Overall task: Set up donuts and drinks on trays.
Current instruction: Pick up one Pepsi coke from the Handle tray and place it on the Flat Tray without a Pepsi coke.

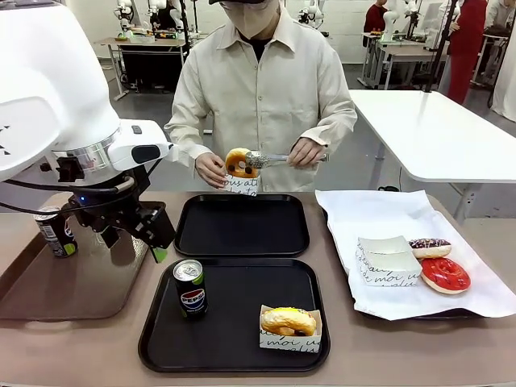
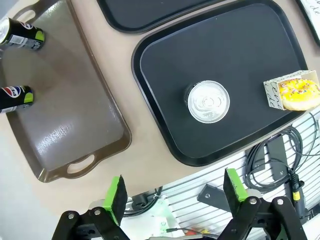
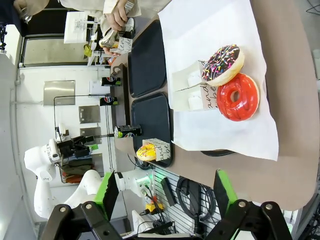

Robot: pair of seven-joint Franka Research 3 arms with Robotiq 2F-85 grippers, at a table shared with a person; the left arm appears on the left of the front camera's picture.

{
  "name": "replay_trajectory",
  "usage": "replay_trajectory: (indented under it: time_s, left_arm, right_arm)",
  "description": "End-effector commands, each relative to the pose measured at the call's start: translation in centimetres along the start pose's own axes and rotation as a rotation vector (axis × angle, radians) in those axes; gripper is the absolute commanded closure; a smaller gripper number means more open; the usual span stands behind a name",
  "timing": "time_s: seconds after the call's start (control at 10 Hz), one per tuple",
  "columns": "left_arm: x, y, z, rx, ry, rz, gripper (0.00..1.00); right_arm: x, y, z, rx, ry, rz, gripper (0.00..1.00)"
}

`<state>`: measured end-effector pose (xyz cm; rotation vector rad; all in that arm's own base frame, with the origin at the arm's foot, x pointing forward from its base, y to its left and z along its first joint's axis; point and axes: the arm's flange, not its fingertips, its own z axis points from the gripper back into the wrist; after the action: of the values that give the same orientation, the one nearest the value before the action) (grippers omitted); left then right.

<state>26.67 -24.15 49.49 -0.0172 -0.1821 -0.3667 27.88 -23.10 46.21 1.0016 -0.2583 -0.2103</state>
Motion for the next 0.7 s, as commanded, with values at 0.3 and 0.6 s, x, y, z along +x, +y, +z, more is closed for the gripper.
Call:
replay_trajectory:
  time_s: [0.3,0.6]
  left_arm:
    - [3.7,3.8,0.8,-0.026,0.006,0.093,0.00]
    - [7.6,16.5,0.6,-0.005,0.019,0.432,0.00]
  right_arm:
    - [0.0,0.0,0.1,0.017,-0.005,0.009,0.00]
    - [0.0,0.0,0.1,0.017,-0.005,0.009,0.00]
